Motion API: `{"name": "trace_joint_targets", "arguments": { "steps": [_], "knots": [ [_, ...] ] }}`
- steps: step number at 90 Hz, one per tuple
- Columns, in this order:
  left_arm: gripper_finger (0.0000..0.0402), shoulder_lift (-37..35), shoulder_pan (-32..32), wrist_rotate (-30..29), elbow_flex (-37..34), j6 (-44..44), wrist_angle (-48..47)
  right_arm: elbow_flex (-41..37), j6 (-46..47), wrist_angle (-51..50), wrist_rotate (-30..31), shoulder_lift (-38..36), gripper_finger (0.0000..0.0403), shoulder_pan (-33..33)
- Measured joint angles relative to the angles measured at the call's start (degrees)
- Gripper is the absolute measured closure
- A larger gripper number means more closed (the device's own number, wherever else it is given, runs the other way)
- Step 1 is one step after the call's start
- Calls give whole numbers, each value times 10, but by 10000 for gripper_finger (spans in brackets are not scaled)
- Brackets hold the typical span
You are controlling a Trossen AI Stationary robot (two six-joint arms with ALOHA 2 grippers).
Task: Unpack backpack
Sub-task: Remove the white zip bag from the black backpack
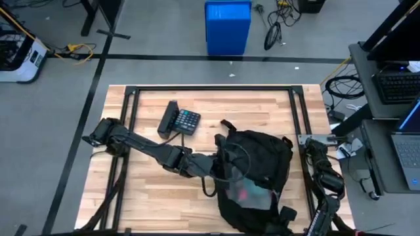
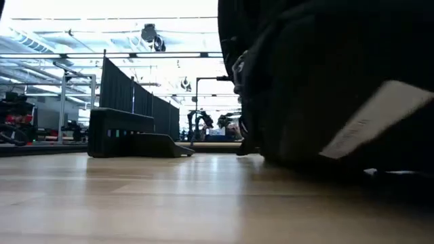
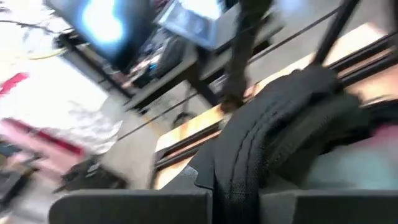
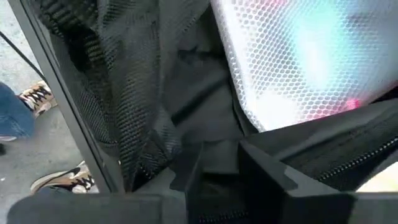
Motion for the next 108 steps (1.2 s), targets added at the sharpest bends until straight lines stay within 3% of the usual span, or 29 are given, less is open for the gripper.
{"name": "trace_joint_targets", "arguments": {
  "steps": [10,45,58,74,87,99,108],
  "knots": [
    [401,5,0,33,-1,-34,0,15,-31,-2,50,-11,316,2],
    [401,6,1,47,-19,-67,6,24,-178,-7,196,-68,316,-59],
    [401,6,0,52,-19,-67,-5,11,-275,3,208,-68,316,-103],
    [401,7,-3,68,-19,-67,-13,-27,-359,70,192,-67,316,-148],
    [401,9,-5,70,-20,-67,-39,-59,-397,105,111,-67,316,-164],
    [401,9,-14,70,-20,-66,-55,-72,-343,64,33,-66,316,-151],
    [401,9,-19,70,-20,-65,-55,-72,-266,26,18,-66,316,-126]
  ]
}}
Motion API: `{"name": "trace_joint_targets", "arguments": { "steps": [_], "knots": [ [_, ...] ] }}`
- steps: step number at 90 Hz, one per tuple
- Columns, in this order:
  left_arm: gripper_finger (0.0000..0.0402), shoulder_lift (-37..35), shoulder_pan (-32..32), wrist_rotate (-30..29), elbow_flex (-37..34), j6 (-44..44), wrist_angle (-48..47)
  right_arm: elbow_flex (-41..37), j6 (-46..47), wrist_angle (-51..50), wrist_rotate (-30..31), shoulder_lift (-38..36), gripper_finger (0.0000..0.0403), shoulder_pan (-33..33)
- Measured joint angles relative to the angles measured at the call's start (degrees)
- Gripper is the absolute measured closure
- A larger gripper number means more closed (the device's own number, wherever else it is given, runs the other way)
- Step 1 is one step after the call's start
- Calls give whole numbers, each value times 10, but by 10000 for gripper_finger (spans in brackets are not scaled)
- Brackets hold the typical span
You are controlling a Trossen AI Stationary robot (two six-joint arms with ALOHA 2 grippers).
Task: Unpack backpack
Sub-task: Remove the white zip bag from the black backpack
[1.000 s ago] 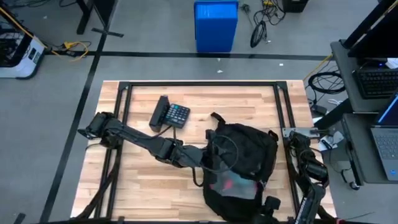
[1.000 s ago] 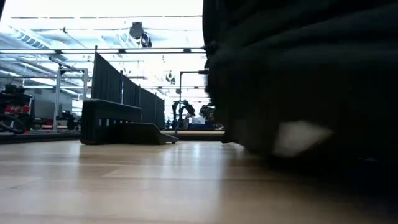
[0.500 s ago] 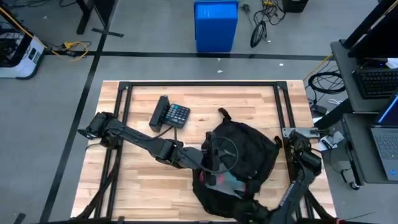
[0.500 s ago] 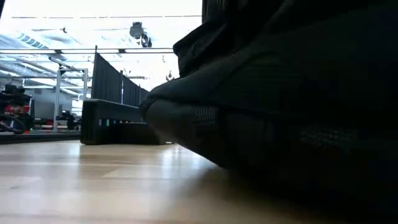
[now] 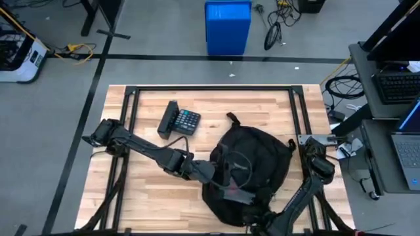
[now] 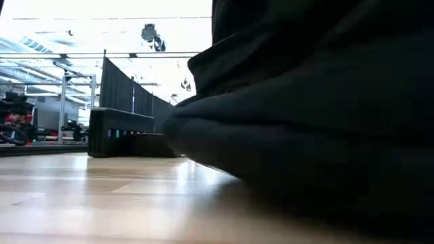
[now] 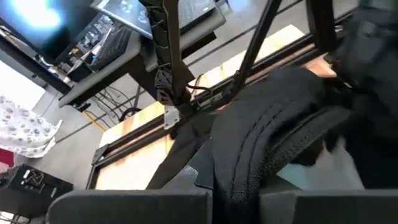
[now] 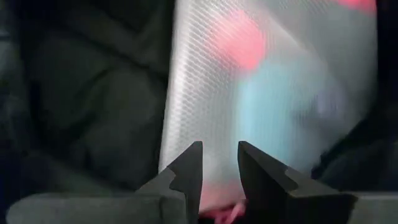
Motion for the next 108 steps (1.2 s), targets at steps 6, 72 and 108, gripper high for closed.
{"name": "trace_joint_targets", "arguments": {
  "steps": [6,72,108],
  "knots": [
    [401,0,0,0,0,-2,2,0,77,-21,-3,-1,316,17],
    [401,0,-3,10,0,-28,12,-2,55,-33,202,-21,316,4],
    [401,-1,-2,8,0,-30,-37,111,-79,-34,289,-23,316,-9]
  ]
}}
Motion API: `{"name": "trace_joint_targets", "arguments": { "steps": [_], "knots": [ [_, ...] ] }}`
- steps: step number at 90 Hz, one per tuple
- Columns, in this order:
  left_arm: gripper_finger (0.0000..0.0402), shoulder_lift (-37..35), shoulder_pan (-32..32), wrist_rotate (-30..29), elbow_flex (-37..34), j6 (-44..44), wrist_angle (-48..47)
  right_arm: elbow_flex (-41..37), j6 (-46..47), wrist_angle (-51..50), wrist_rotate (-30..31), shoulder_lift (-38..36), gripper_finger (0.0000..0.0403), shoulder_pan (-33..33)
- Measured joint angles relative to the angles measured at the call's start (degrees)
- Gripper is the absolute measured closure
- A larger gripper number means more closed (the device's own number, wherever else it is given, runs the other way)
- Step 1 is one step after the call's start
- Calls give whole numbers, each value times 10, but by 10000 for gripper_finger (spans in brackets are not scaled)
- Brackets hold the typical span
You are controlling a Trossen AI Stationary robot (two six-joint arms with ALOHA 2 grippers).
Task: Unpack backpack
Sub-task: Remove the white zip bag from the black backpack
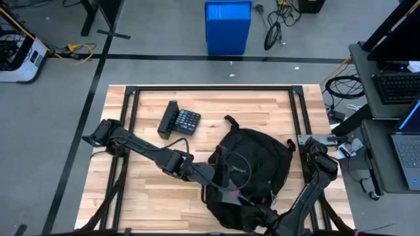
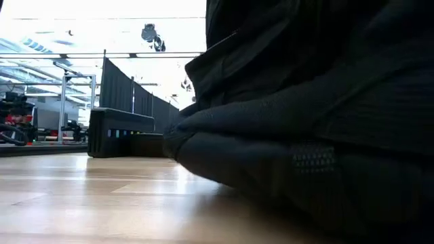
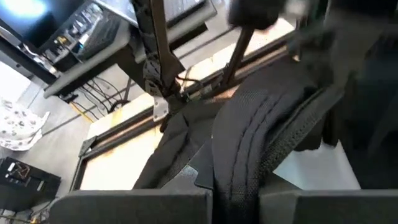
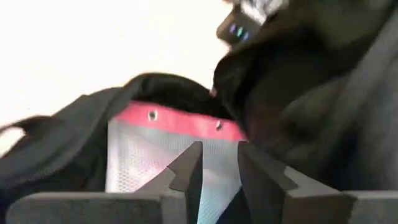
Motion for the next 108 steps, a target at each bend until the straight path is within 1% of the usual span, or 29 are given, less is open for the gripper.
{"name": "trace_joint_targets", "arguments": {
  "steps": [11,23,36,51,58,67,71,75,80,87,93,96,102,108],
  "knots": [
    [401,0,0,-1,0,0,-2,28,-47,0,17,0,316,3],
    [401,0,0,-2,0,-1,-9,40,-96,0,21,-6,316,1],
    [401,0,0,-7,0,-2,-14,41,-113,0,25,-27,316,-6],
    [401,0,0,-29,0,-2,-14,41,-99,0,19,-61,316,-1],
    [401,0,1,-32,0,-2,-14,42,-102,0,-15,-76,316,0],
    [401,0,3,-33,0,-2,-15,42,-117,0,-95,-96,316,0],
    [401,0,3,-33,0,-2,-16,42,-114,-1,-121,-102,317,3],
    [401,0,3,-34,0,-2,-16,42,-103,-1,-139,-103,319,6],
    [401,0,2,-34,0,-2,-16,42,-85,0,-146,-101,321,7],
    [401,0,-1,-34,0,-4,-17,42,-35,0,-179,-101,316,4],
    [401,0,-2,-35,0,-7,-18,42,0,-1,-244,-104,295,-2],
    [401,0,-4,-35,0,-7,-18,40,3,0,-267,-104,281,-3],
    [401,0,-4,-35,0,-7,-18,26,-1,0,-278,-104,247,2],
    [401,0,-4,-35,0,-7,-18,7,7,1,-273,-103,205,7]
  ]
}}
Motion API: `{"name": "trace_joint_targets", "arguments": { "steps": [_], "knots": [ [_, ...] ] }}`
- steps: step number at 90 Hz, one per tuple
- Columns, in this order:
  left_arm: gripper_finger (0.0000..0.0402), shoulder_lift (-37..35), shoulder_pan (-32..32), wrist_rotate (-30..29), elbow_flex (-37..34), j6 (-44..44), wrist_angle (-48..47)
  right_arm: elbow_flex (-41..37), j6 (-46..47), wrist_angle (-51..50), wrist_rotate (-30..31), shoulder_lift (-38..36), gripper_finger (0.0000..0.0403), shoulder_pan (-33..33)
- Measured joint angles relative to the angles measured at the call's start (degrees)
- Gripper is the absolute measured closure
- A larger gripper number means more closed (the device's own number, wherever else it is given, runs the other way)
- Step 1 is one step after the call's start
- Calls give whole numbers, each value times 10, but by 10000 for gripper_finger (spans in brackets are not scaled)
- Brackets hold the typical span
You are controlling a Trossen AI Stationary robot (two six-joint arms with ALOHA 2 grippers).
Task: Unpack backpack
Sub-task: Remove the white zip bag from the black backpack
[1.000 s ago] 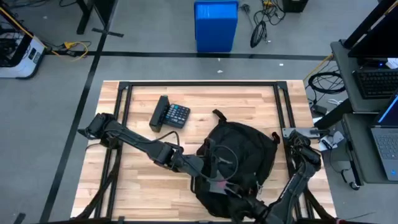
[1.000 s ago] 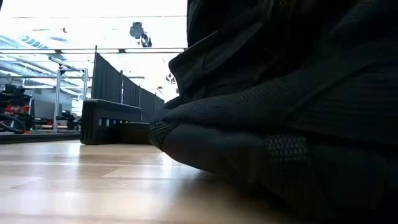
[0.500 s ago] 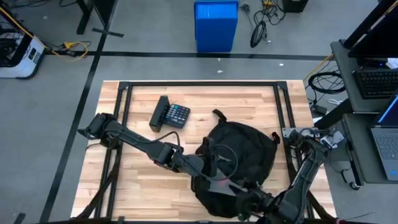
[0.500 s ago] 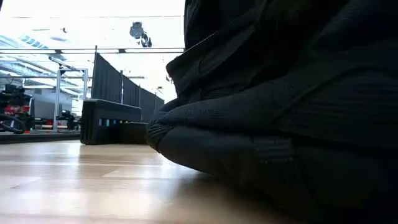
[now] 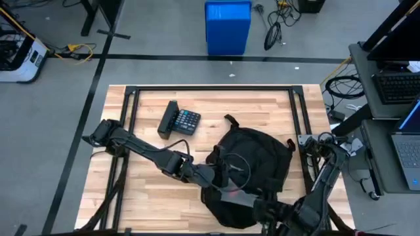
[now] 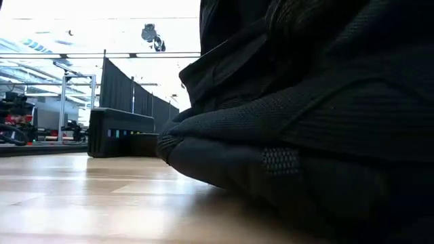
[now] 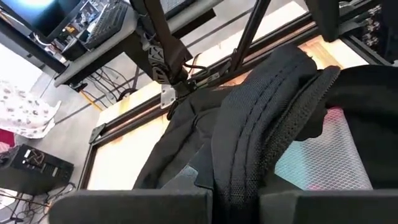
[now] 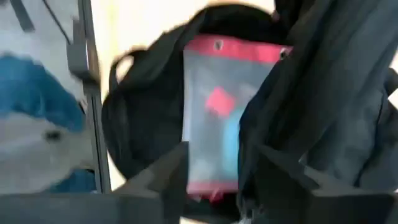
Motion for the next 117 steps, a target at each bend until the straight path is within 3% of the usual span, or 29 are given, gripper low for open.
{"name": "trace_joint_targets", "arguments": {
  "steps": [12,24,37,60,74,89,117],
  "knots": [
    [401,0,-1,0,0,-7,0,-55,40,0,31,0,135,-2],
    [401,0,-1,0,0,-10,-1,-112,25,0,32,0,100,-10],
    [401,0,-1,0,0,-10,-3,-126,9,-1,-2,0,96,-20],
    [401,0,-1,0,0,-11,-12,-50,32,0,-19,-19,105,-18],
    [401,0,-1,1,0,-11,-20,-40,36,-2,40,-47,105,-19],
    [401,0,-1,2,0,-11,-21,-53,1,-1,58,-45,104,-42],
    [401,0,-1,3,0,-10,-21,-151,44,1,56,-42,67,-90]
  ]
}}
